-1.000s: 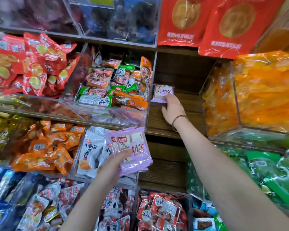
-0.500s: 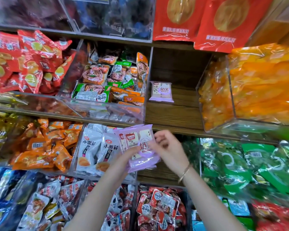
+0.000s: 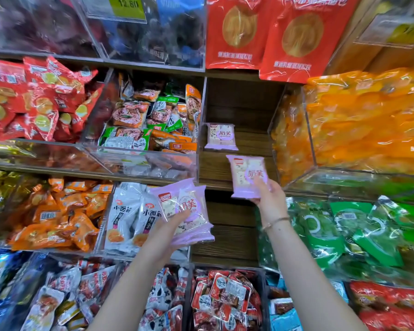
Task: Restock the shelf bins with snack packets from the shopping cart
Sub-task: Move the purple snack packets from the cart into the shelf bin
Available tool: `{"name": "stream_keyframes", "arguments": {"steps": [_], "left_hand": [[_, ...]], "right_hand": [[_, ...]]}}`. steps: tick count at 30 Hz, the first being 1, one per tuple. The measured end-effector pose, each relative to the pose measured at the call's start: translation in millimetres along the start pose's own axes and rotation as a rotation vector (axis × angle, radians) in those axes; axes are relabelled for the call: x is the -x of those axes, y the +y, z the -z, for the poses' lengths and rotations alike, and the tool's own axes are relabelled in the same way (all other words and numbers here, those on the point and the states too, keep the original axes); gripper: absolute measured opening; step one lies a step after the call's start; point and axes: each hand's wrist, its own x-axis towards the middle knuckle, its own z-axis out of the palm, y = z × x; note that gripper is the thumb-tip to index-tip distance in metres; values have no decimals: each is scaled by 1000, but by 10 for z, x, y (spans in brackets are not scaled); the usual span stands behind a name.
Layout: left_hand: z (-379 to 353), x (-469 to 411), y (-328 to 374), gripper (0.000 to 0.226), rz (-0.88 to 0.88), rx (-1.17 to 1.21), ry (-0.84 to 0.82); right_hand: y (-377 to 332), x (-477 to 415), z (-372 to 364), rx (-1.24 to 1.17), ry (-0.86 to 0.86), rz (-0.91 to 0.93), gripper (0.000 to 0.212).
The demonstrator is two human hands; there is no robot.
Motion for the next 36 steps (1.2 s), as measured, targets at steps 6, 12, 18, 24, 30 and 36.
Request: {"name": "stream_keyframes", "arguments": {"steps": [6,12,18,24,30,36], "left_hand": [[13,-29,22,136,-22,18,6],[-33,-54,44,121,-22,23,-7],[-46,-43,26,112,-16,29,2],[-1,-50,44,118,-17,6,21],[91,-81,65,108,-4,19,22],[149,-99,58,98,15,52,5]], "right_hand": [[-4,-115,-7,-45,124,-14,51],[81,330,34,473,120,297,68],[116,369,-22,1102,-34,578,56],[-89,-221,-137,1326,-55,479,58],[-322,-810,-334,1371,-146,399,60],[-293,-1027,-453,1432,-93,425,64]]}}
